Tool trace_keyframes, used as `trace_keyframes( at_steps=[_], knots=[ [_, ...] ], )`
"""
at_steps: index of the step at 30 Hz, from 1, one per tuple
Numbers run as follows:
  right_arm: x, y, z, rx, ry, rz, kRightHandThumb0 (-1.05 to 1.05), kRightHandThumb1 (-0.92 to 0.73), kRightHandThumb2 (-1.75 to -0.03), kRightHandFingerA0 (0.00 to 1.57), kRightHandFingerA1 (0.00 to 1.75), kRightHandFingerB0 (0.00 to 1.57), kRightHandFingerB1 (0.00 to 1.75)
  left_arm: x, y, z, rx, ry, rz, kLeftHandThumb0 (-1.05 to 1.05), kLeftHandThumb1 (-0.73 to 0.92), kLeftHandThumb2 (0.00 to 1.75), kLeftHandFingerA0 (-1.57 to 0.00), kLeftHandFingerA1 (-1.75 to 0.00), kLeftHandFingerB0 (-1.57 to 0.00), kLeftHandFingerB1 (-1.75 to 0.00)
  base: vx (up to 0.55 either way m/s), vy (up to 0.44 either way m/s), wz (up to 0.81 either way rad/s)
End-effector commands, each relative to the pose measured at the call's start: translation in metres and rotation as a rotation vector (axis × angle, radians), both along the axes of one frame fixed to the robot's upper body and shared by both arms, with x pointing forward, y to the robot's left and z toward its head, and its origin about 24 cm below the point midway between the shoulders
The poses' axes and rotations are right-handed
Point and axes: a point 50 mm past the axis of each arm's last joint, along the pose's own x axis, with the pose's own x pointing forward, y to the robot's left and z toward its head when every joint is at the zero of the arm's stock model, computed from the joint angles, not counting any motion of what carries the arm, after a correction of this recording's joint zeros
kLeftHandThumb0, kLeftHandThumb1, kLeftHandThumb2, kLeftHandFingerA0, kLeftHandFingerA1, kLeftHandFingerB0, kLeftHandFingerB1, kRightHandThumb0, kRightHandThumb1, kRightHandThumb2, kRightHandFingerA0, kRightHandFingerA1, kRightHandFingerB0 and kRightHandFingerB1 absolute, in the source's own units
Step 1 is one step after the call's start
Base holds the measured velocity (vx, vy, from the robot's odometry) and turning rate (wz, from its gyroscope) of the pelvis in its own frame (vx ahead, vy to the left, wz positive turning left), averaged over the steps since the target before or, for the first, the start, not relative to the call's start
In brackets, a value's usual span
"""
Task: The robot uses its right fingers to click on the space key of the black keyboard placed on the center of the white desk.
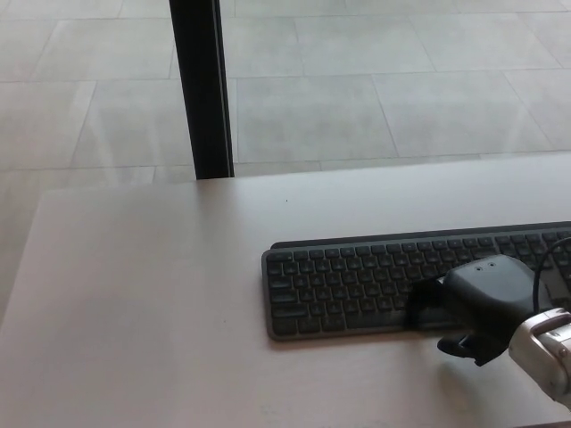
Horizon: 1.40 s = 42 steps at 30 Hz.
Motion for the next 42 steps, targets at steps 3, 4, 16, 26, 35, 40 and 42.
trace_keyframes(
  at_steps=[3, 4, 16, 26, 35, 40, 42],
  knots=[
    [-0.001, 0.003, -0.007, -0.011, 0.010, -0.001, -0.36, -0.54, -0.61, 0.81, 1.54, 0.66, 0.48, -0.001, 0.007, 0.008, 0.028, -0.018, 0.013, -0.49, 0.71, 0.61, -0.69, -0.69, -0.54, -0.55, 0.00, 0.000, 0.00],
    [-0.001, 0.004, -0.007, -0.013, 0.010, 0.004, -0.36, -0.54, -0.61, 0.81, 1.53, 0.66, 0.48, -0.001, 0.007, 0.007, 0.024, -0.021, 0.017, -0.48, 0.71, 0.61, -0.68, -0.70, -0.53, -0.55, 0.00, 0.000, 0.00],
    [-0.010, 0.006, -0.017, -0.026, 0.038, 0.027, -0.35, -0.55, -0.62, 0.79, 1.55, 0.65, 0.50, -0.001, 0.008, 0.008, 0.028, -0.020, 0.013, -0.49, 0.71, 0.61, -0.69, -0.67, -0.53, -0.53, 0.00, 0.000, 0.00],
    [-0.015, 0.003, -0.027, -0.077, 0.088, 0.006, -0.34, -0.59, -0.62, 0.74, 1.53, 0.63, 0.44, 0.001, 0.008, 0.009, 0.028, -0.022, 0.007, -0.49, 0.71, 0.61, -0.69, -0.67, -0.52, -0.52, 0.00, 0.000, 0.00],
    [-0.018, 0.007, -0.035, -0.069, 0.120, -0.004, -0.33, -0.60, -0.62, 0.76, 1.54, 0.62, 0.45, 0.003, 0.007, 0.009, 0.027, -0.024, 0.009, -0.50, 0.70, 0.61, -0.71, -0.69, -0.54, -0.55, 0.00, 0.000, 0.00],
    [-0.016, 0.006, -0.036, -0.065, 0.117, -0.027, -0.33, -0.60, -0.61, 0.74, 1.51, 0.62, 0.45, 0.004, 0.007, 0.010, 0.031, -0.021, 0.006, -0.50, 0.71, 0.61, -0.68, -0.68, -0.53, -0.53, 0.00, 0.000, 0.00],
    [-0.016, 0.006, -0.037, -0.069, 0.117, -0.029, -0.33, -0.60, -0.61, 0.74, 1.51, 0.62, 0.45, 0.004, 0.007, 0.010, 0.033, -0.018, 0.004, -0.50, 0.71, 0.61, -0.68, -0.68, -0.53, -0.53, 0.00, 0.000, 0.00]
  ],
)
